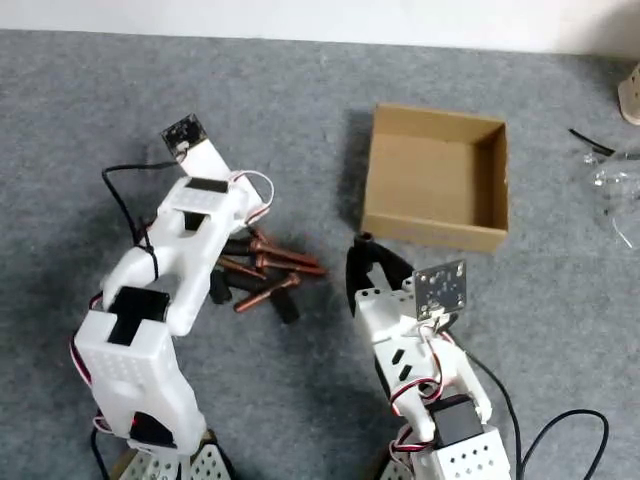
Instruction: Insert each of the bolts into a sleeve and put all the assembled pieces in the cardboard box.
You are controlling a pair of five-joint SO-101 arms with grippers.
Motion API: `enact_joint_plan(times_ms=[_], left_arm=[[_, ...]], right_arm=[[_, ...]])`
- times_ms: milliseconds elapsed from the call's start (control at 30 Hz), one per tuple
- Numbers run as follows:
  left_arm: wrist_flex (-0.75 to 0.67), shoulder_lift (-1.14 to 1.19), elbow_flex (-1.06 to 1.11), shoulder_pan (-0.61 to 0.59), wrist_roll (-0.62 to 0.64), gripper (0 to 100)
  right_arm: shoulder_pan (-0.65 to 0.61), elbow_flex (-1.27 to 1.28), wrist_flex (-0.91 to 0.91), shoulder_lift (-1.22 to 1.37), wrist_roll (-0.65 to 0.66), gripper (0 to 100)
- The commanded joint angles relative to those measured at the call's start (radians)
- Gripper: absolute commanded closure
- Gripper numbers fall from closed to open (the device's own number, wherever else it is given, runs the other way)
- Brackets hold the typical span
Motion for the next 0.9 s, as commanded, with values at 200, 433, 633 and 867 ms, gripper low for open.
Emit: enact_joint_plan(times_ms=[200,433,633,867], left_arm=[[-0.153,-0.450,0.344,0.002,-0.132,100],[-0.497,-0.908,0.769,0.002,-0.233,100],[-0.626,-1.274,1.018,0.002,-0.290,100],[-0.626,-1.613,1.155,0.004,-0.288,100]], right_arm=[[0.012,0.035,-0.036,-0.019,0.014,99.5],[0.010,0.035,-0.036,-0.019,0.014,99.5],[-0.010,0.035,-0.036,-0.019,0.014,99.5],[-0.154,0.114,-0.157,-0.010,0.166,99.5]])
